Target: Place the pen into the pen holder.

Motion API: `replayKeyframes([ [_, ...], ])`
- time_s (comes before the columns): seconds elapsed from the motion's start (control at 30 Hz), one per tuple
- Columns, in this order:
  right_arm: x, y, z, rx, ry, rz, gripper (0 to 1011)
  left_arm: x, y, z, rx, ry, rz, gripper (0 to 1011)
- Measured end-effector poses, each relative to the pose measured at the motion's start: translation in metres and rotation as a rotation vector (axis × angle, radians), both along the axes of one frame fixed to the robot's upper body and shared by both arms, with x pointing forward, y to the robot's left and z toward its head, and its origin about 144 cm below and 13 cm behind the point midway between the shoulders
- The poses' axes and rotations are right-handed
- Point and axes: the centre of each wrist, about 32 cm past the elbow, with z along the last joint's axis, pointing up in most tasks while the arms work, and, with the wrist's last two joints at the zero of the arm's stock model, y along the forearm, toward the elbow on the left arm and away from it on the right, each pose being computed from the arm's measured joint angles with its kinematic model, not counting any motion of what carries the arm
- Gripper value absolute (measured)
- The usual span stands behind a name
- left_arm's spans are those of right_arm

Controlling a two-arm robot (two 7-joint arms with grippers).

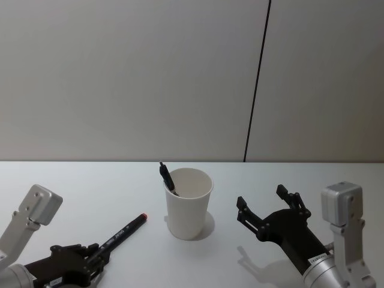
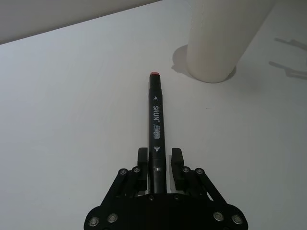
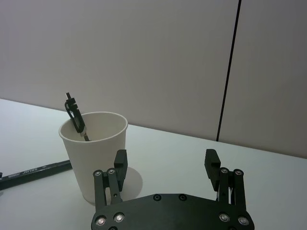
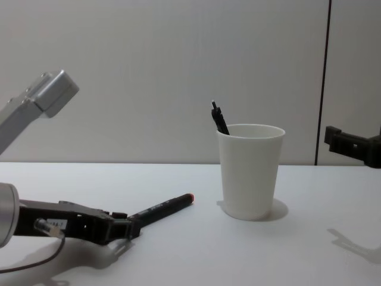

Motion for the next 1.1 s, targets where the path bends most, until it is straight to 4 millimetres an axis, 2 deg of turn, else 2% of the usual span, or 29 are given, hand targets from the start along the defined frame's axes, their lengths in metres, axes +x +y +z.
replayKeyframes([
  [0.6, 0.0, 0.0, 0.0, 0.0, 0.0, 0.0, 1001, -0.0003, -0.0003, -0.0001, -0.005, 0.0, 0.0, 205],
  [1.1, 0.0, 0.0, 0.0, 0.0, 0.0, 0.0, 1001, -0.0002, 0.0001, 0.0002, -0.006, -0.001, 0.002, 203],
])
